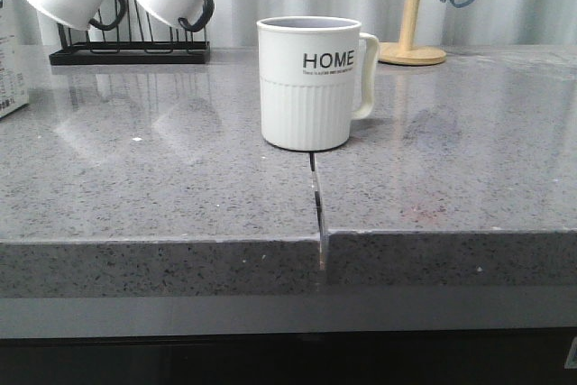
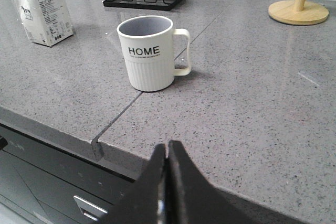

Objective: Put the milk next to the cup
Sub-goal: 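Reach the left gripper to the Pascual milk carton and grasp its top, then lift the milk carton and carry it toward the HOME mug, then lower the carton beside the mug and open the left gripper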

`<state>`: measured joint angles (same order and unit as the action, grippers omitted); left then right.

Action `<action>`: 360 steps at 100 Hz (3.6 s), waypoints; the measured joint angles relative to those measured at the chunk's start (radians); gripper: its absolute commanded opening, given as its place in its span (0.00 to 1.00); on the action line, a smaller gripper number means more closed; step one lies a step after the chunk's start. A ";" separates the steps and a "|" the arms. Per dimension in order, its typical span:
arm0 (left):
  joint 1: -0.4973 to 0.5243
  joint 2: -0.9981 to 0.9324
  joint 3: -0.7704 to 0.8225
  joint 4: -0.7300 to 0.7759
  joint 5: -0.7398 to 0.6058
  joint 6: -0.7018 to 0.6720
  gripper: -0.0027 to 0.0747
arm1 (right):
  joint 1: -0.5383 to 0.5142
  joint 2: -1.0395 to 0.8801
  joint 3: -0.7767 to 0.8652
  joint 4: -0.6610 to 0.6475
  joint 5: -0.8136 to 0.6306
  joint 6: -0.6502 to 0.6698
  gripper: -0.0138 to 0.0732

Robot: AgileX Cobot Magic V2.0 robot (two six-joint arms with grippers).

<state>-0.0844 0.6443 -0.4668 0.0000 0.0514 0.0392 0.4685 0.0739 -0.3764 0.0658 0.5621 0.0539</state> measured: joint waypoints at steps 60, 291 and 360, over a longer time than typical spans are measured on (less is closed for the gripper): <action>0.006 0.484 -0.113 -0.127 -0.388 -0.004 0.85 | 0.000 0.000 0.000 0.000 0.000 0.000 0.15; -0.787 0.888 -0.496 -1.258 -0.682 0.849 0.95 | 0.000 0.000 0.000 -0.002 0.001 0.002 0.15; -0.786 0.478 -0.168 -1.153 -0.638 0.846 0.61 | 0.000 0.000 0.000 -0.002 0.001 0.002 0.15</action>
<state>-0.8708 1.1222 -0.6350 -1.1525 -0.5865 0.8848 0.4685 0.0739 -0.3764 0.0641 0.5635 0.0555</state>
